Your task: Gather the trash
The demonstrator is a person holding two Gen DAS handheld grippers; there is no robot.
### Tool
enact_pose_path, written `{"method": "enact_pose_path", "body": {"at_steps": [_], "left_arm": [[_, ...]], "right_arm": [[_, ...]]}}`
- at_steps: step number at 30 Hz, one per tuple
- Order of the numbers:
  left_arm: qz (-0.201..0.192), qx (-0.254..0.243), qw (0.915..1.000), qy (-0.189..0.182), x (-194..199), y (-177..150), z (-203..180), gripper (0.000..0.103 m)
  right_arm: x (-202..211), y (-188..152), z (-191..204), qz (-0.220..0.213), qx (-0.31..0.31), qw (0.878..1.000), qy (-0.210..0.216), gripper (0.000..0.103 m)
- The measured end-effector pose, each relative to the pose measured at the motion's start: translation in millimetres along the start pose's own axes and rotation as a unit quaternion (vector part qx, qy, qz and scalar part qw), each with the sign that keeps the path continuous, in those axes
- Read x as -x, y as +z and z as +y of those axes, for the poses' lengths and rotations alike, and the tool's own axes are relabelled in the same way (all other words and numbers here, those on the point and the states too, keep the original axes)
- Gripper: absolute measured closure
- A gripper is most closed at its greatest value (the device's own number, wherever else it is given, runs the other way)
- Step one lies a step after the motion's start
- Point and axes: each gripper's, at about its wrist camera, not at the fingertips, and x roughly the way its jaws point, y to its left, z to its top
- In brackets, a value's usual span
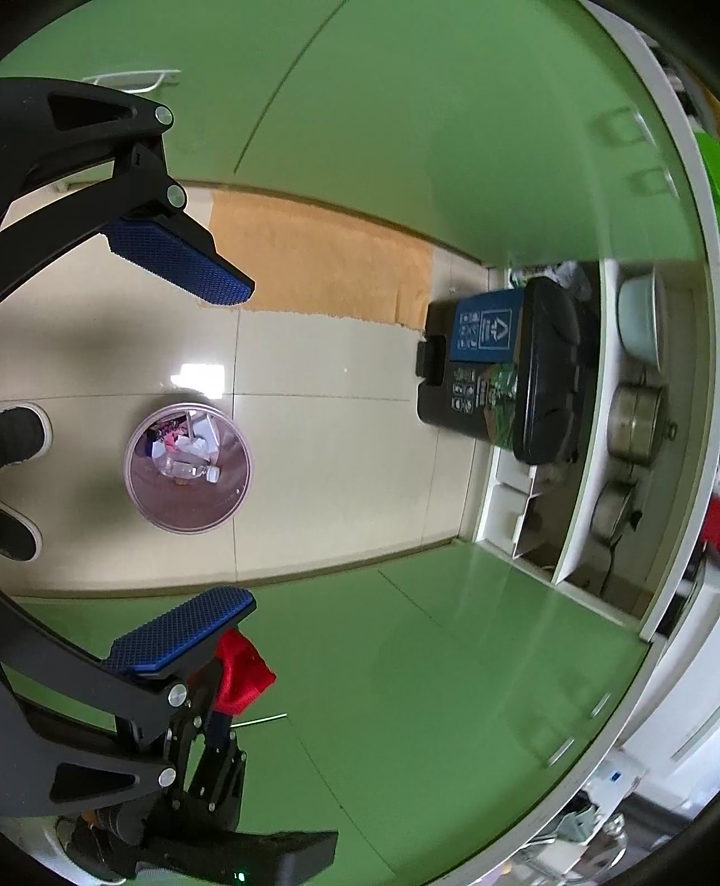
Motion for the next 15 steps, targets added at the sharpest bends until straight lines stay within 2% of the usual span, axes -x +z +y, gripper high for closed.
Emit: {"method": "enact_pose_path", "body": {"at_steps": [3, 4, 5, 6, 7, 15], "left_arm": [[-0.001, 0.008, 1.0000, 0.004, -5.3, -4.9, 10.0, 0.006], [-0.001, 0.009, 0.9999, 0.005, -6.9, -7.1, 12.3, 0.006], [-0.001, 0.010, 0.9999, 0.005, -8.4, -8.1, 14.0, 0.006], [0.000, 0.011, 0.9999, 0.006, -10.2, -9.5, 15.7, 0.006], [0.001, 0.012, 0.9999, 0.006, -11.5, -10.7, 17.0, 0.006], [0.004, 0.000, 1.0000, 0.005, -9.4, -8.3, 6.7, 0.006]], "right_arm": [[-20.0, 2.9, 3.7, 0.007, 0.011, 1.000, 0.006, 0.080], [-25.1, 3.5, 4.2, 0.008, 0.014, 1.000, 0.006, 0.066], [-30.3, 3.9, 4.7, 0.007, 0.015, 1.000, 0.005, 0.030], [-32.3, 3.1, 4.2, 0.003, 0.015, 1.000, 0.004, 0.013], [-33.2, 2.7, 2.7, -0.008, 0.012, 1.000, 0.005, 0.003], [-28.7, 0.7, -10.1, -0.009, -0.008, 1.000, -0.021, 0.003]]}}
